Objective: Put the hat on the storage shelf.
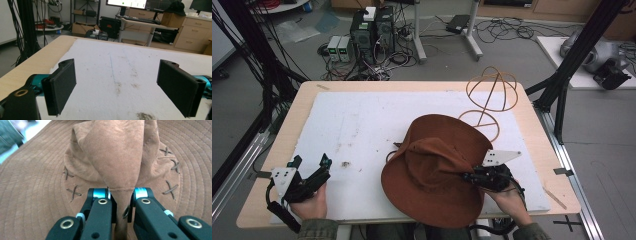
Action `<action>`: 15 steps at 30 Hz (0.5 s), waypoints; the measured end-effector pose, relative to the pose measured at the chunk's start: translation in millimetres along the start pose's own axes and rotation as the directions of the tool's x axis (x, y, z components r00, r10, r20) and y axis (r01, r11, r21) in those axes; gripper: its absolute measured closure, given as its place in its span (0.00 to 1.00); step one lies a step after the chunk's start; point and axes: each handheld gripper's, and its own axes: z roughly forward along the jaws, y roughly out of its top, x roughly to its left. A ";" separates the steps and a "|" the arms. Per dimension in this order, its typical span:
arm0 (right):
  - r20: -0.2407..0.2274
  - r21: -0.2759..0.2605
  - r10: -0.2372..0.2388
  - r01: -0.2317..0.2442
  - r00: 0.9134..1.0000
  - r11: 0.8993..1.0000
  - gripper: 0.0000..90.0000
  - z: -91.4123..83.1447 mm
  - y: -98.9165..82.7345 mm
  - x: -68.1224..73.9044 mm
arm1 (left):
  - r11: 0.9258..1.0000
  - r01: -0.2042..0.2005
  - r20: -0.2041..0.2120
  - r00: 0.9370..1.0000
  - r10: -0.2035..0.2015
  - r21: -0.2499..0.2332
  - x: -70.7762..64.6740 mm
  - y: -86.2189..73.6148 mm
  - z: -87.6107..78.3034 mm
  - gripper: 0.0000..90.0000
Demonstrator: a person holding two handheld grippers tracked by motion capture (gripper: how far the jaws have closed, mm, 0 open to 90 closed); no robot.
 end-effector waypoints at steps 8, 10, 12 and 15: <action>-0.005 -0.196 -0.023 0.021 1.000 0.980 0.99 -15.0 19.4 12.8 | 1.000 -0.007 0.003 1.000 0.007 0.006 -1.9 -0.6 1.3 0.18; -0.009 -0.205 -0.027 0.024 1.000 0.978 0.99 -16.2 22.2 14.6 | 1.000 -0.009 0.002 1.000 0.009 0.004 -2.1 -0.6 1.1 0.18; -0.002 -0.236 -0.045 0.044 0.999 0.971 0.99 -19.2 29.2 19.4 | 1.000 -0.008 0.000 1.000 0.008 0.004 -1.5 -0.9 1.1 0.18; 0.001 -0.267 -0.064 0.062 0.998 0.962 0.99 -23.1 35.5 21.8 | 1.000 -0.007 -0.003 1.000 0.007 0.008 0.0 -1.4 1.3 0.18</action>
